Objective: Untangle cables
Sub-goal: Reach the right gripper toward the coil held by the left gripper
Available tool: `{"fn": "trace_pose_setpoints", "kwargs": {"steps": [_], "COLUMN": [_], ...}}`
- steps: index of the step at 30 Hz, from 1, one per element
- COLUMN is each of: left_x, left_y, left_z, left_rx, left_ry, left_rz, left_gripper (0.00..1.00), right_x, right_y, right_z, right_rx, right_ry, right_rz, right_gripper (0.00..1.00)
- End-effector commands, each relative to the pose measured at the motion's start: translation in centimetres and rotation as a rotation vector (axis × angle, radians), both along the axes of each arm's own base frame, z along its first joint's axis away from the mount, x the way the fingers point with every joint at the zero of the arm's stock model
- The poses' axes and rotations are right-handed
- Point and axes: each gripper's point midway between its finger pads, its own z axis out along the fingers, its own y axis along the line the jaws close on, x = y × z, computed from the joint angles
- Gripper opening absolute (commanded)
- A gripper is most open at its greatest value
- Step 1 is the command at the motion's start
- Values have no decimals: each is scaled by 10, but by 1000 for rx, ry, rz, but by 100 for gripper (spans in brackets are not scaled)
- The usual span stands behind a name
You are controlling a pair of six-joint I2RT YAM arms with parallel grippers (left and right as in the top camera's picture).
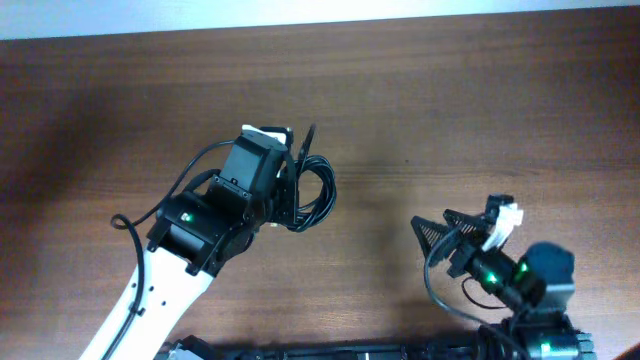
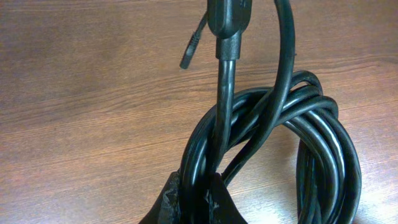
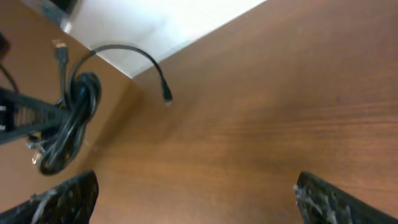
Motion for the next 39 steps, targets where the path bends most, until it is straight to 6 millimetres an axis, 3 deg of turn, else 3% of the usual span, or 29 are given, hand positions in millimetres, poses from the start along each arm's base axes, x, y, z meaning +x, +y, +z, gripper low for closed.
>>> {"fn": "trace_pose_setpoints", "kwargs": {"steps": [1, 3, 5, 8, 12, 14, 16, 18, 21, 27, 32, 37, 39], "left_x": [3, 3, 3, 2, -2, 2, 12, 25, 32, 4, 1, 3, 3], "left_y": [0, 0, 0, -2, -18, -22, -28, -37, -44, -71, -68, -70, -70], "left_z": [7, 7, 7, 5, -5, -9, -12, -14, -21, -20, -22, -21, -21], "left_rx": [-8, -8, -8, 13, 1, -1, -9, -17, 30, -26, -19, -22, -22], "left_ry": [-20, -20, -20, -25, 0, 4, -12, -38, -67, -60, -43, -53, -53], "left_rz": [14, 14, 13, -37, -169, -171, -171, -181, -281, -593, -591, -591, -591], "left_gripper": [0, 0, 0, 0, 0, 0, 0, 0, 0, 0, 0, 0, 0], "right_x": [5, 7, 15, 27, 36, 34, 22, 13, 15, 22, 24, 28, 30], "right_y": [17, 32, 35, 39, 49, 67, 97, 119, 132, 136, 137, 136, 134], "right_z": [26, 37, 37, 38, 27, 32, 40, 37, 31, 17, 9, 7, 7], "right_rx": [-6, 97, 207, 214, 277, 338, 352, 334, 310, 292, 288, 275, 273], "right_ry": [-26, -10, 86, 64, 144, 181, 173, 177, 179, 215, 241, 230, 227], "right_rz": [134, 233, 225, 262, 332, 400, 505, 544, 502, 460, 456, 435, 418], "right_gripper": [99, 99, 99, 100, 88, 86, 84, 81, 81, 80, 73, 50, 49]}}
